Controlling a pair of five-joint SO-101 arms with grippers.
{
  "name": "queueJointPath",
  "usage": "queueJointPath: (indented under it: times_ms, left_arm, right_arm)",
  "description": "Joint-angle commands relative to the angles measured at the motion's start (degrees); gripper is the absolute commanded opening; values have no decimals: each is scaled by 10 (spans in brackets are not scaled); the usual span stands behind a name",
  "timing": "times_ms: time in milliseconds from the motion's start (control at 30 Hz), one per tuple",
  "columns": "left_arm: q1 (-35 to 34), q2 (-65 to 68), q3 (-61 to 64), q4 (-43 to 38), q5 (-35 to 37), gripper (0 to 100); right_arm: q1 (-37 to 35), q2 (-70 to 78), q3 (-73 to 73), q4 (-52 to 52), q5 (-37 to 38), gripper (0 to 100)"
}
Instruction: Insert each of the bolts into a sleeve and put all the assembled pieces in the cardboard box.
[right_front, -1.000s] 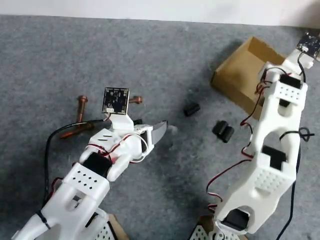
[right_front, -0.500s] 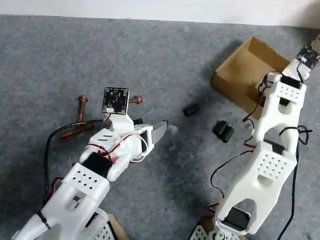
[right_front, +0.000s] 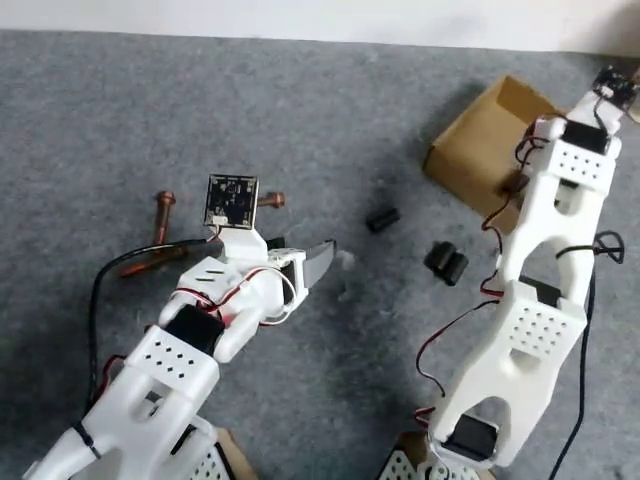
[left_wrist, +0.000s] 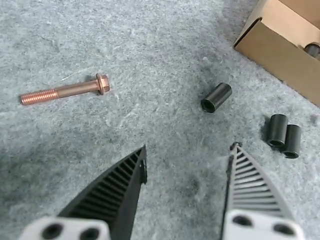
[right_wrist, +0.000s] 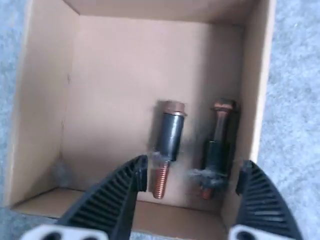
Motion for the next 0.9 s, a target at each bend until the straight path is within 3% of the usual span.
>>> queueJointPath:
  times_ms: [0,200,600,867]
  left_arm:
    - [-4,-7,-4,-10,1,252]
    - [-4,-7,-4,-10,1,252]
    - [-5,-7,-4,-10,1,252]
    - [-5,-7,-4,-10,3,252]
  right_arm:
    - [-15,-19,-36,9,-4,186]
    - [-54,-21,-47,41,-28,158]
    - [-181,-15,-233,281,-136,158]
    - [-239,-13,-182,287,-210,158]
